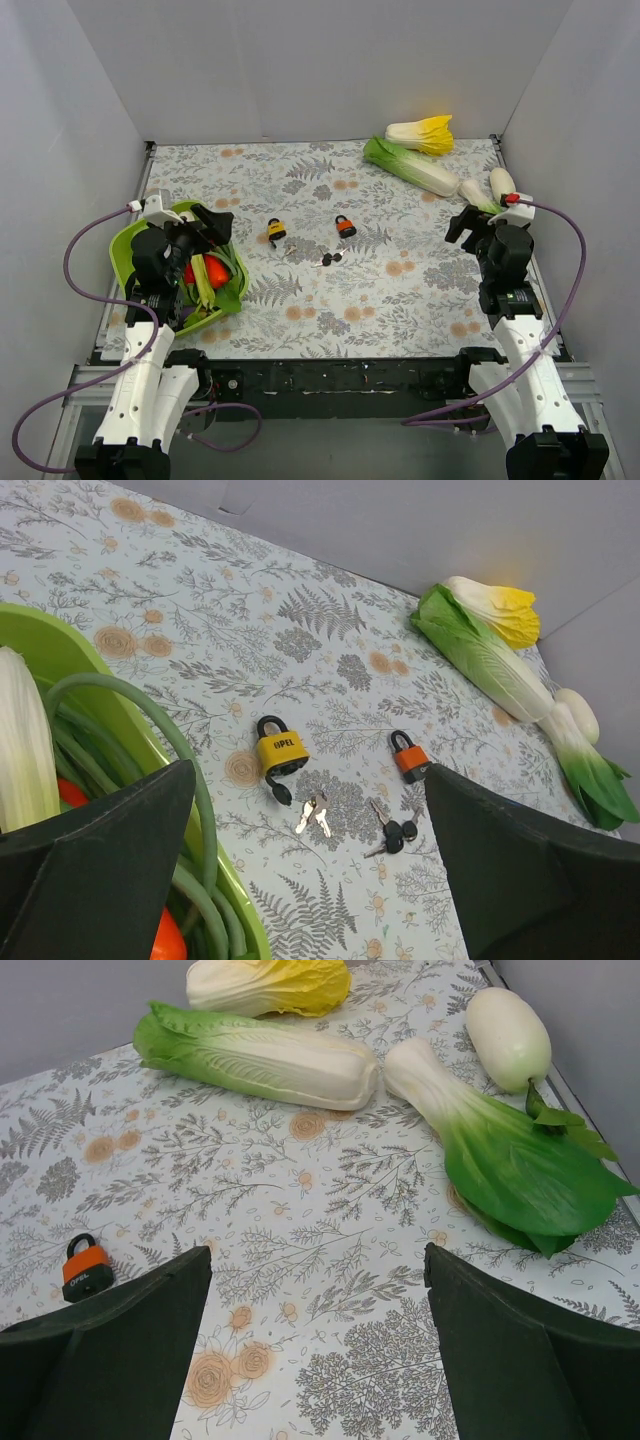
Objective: Unlock with the key
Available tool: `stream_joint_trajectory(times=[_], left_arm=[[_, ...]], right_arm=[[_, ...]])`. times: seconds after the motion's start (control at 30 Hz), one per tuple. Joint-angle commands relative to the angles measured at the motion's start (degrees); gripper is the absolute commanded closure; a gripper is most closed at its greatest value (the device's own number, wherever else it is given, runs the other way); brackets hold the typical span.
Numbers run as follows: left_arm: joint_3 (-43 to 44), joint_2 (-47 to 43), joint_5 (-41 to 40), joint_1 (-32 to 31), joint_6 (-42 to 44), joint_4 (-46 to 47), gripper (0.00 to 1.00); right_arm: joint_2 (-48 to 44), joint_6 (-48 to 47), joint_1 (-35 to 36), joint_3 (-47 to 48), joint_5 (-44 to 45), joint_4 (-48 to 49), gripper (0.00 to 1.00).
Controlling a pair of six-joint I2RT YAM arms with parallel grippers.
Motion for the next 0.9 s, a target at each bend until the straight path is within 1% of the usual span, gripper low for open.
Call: stream_joint_trajectory(times=[0.0, 0.13, 0.2, 0.37, 0.5, 0.53, 0.6, 0.63, 0.7, 0.73, 0.8, 0.83, 0.87], left_arm=[[1.4, -0.5, -2.9, 0.3, -0.9, -0.5, 0.02], [1.5, -0.2, -3.0, 0.3, -1.5, -0.7, 0.02], [1.5, 0.0, -2.3, 0.3, -1.6, -0.7, 0.02], [0.9, 1.4, 3.1, 0.3, -0.4, 1.6, 0.02], [1.6, 5.9, 0.2, 0.3, 0.3, -0.7, 0.02], [2.4, 6.9, 1.7, 0.3, 2.0, -1.7, 0.02], [2.4, 7.4, 5.2, 0.3, 2.9, -0.6, 0.02], [1.8, 7.3, 5.9, 0.3, 2.4, 1.9, 0.02], [1.4, 8.4, 8.4, 0.3, 2.3, 3.4, 0.03], [1.8, 9.3, 9.3, 0.2, 2.2, 4.1, 0.05], [3.6, 11.6, 10.6, -0.1, 1.6, 4.8, 0.07], [4.4, 13.8, 10.6, -0.9, 1.6, 5.5, 0.08], [5.3, 15.2, 9.6, -3.6, 2.3, 5.8, 0.08]], right_arm=[[0.4, -1.6, 0.0, 4.3, -0.5, -1.5, 0.06], [0.2, -2.7, 0.0, 5.5, -0.9, -2.6, 0.07], [0.3, -2.9, 0.0, 6.1, -1.8, -2.6, 0.09], [2.3, -3.2, 0.0, 8.3, -9.0, -3.2, 0.15], [4.3, -3.7, 0.8, 10.1, -14.2, -3.8, 0.18], [4.7, -4.0, 1.8, 9.9, -15.8, -3.6, 0.19], [5.9, -5.0, 3.1, 9.6, -16.4, -2.7, 0.2], [7.0, -5.6, 4.9, 9.7, -16.3, -2.6, 0.21], [8.5, -6.6, 7.4, 10.3, -15.5, -3.7, 0.21], [10.1, -8.3, 10.9, 10.8, -13.5, -4.2, 0.21], [11.9, -9.9, 14.8, 11.8, -11.1, -4.8, 0.21], [13.6, -10.6, 18.4, 12.0, -10.6, -4.9, 0.21], [14.7, -11.7, 19.9, 12.5, -9.2, -4.8, 0.21]])
